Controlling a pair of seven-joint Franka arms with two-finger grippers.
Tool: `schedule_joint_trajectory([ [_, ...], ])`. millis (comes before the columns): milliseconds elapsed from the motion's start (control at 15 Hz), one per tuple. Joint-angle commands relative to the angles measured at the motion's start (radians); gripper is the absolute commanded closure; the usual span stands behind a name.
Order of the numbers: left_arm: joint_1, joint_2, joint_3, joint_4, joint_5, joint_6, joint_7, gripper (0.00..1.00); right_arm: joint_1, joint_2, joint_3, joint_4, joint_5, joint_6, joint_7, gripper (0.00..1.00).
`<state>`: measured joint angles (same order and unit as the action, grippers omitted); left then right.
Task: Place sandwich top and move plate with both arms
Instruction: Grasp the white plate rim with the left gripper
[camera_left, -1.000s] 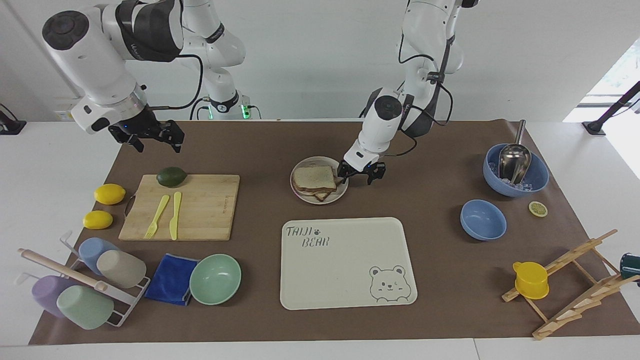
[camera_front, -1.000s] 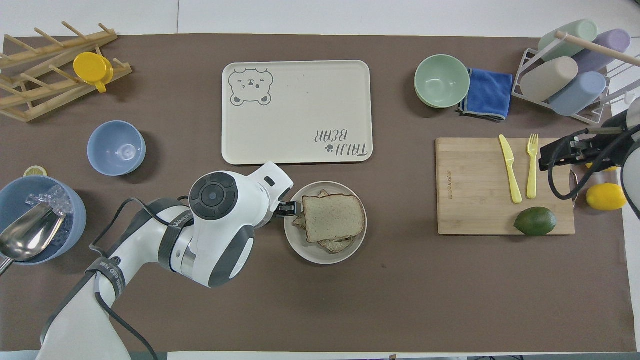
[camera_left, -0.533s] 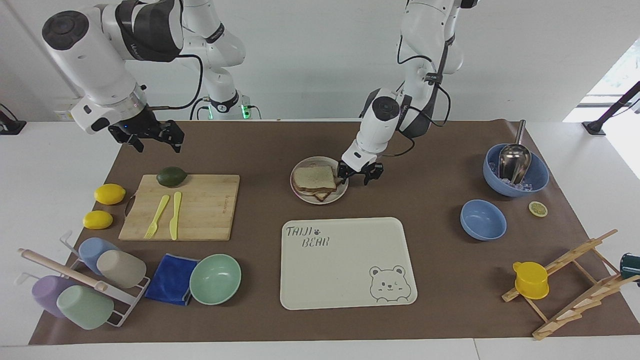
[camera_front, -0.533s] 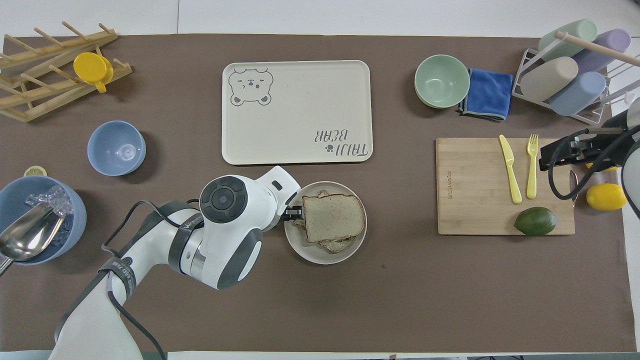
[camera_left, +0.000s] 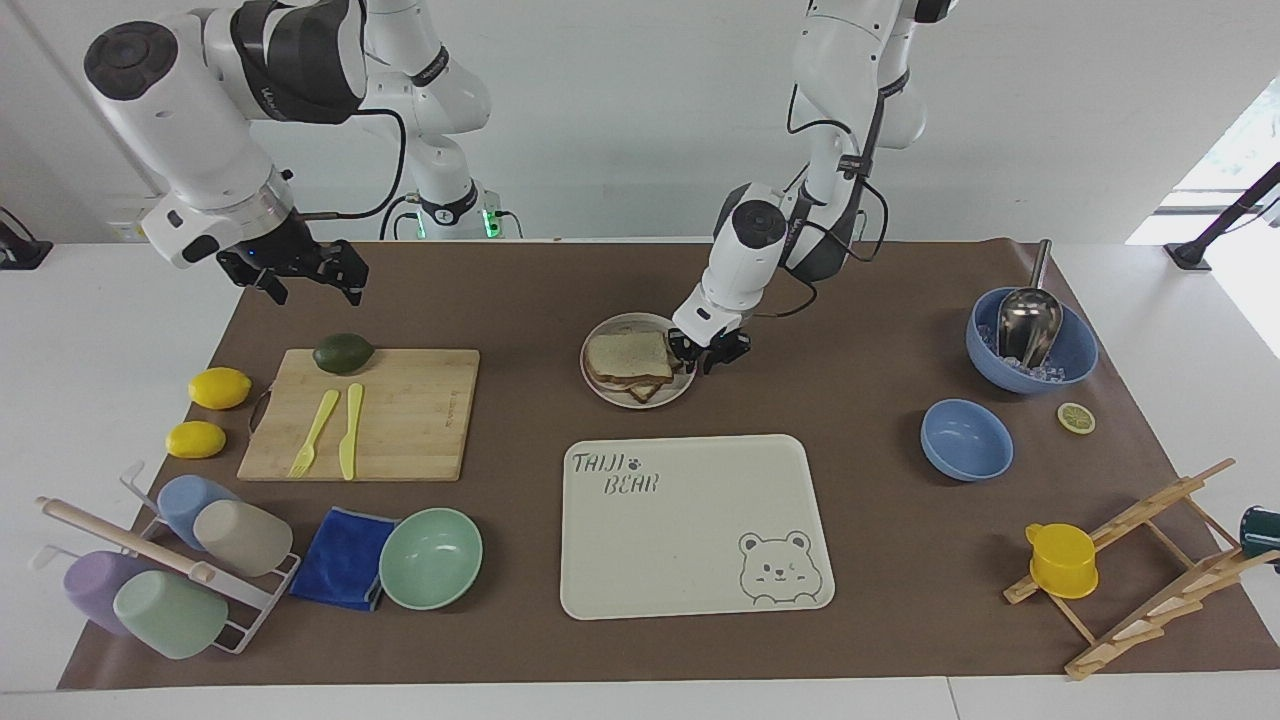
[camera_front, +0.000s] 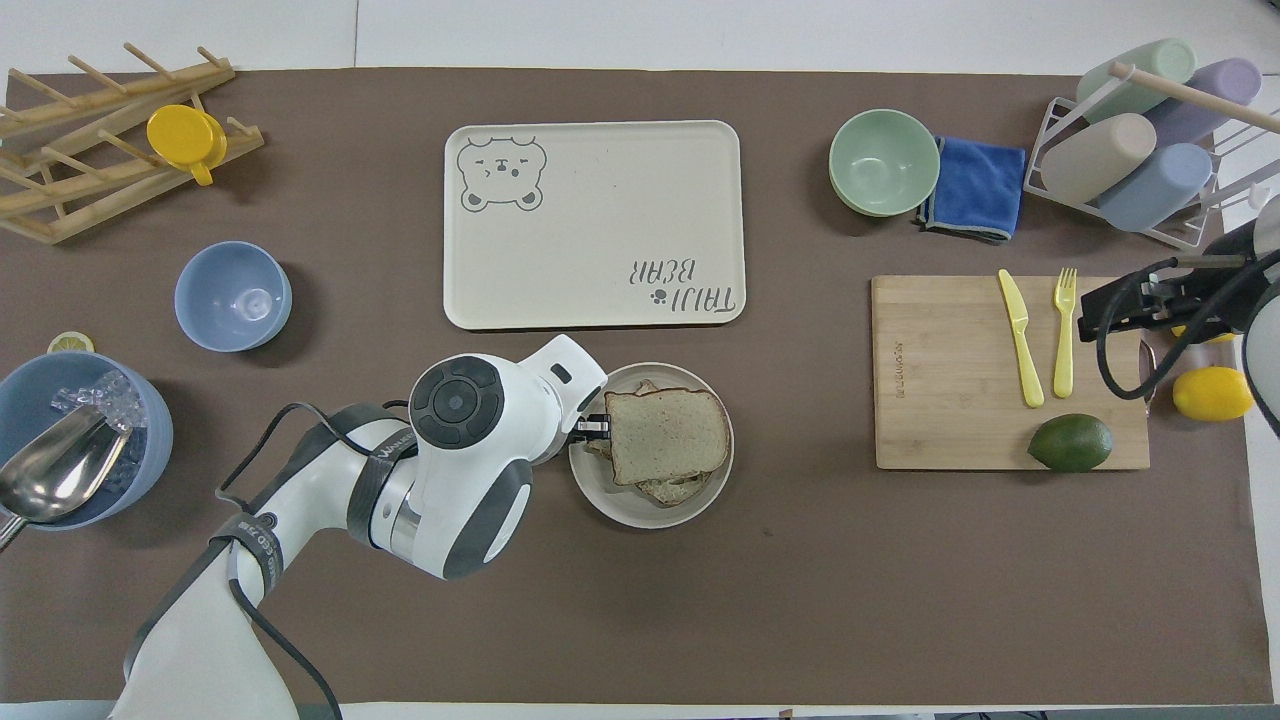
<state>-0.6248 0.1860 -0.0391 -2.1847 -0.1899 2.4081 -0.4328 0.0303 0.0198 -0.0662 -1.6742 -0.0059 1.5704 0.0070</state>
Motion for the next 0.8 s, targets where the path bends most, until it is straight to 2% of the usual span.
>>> schedule_joint_trajectory([
  [0,-0.016,-0.003,0.013,-0.015,-0.013,0.023,0.002,0.93,-0.01,-0.014,0.003,-0.007,0.023,-0.003,-0.01,0.0],
  [67,-0.016,-0.003,0.013,-0.015,-0.013,0.023,0.002,0.99,-0.01,-0.014,0.003,-0.007,0.023,-0.003,-0.01,0.0],
  [133,-0.016,-0.003,0.013,-0.015,-0.013,0.023,0.002,1.0,-0.01,-0.014,0.002,-0.007,0.023,-0.001,-0.01,0.0],
  [733,0.002,-0.013,0.013,-0.001,-0.057,0.006,0.041,1.0,-0.01,-0.014,0.003,-0.007,0.023,-0.001,-0.01,0.0],
])
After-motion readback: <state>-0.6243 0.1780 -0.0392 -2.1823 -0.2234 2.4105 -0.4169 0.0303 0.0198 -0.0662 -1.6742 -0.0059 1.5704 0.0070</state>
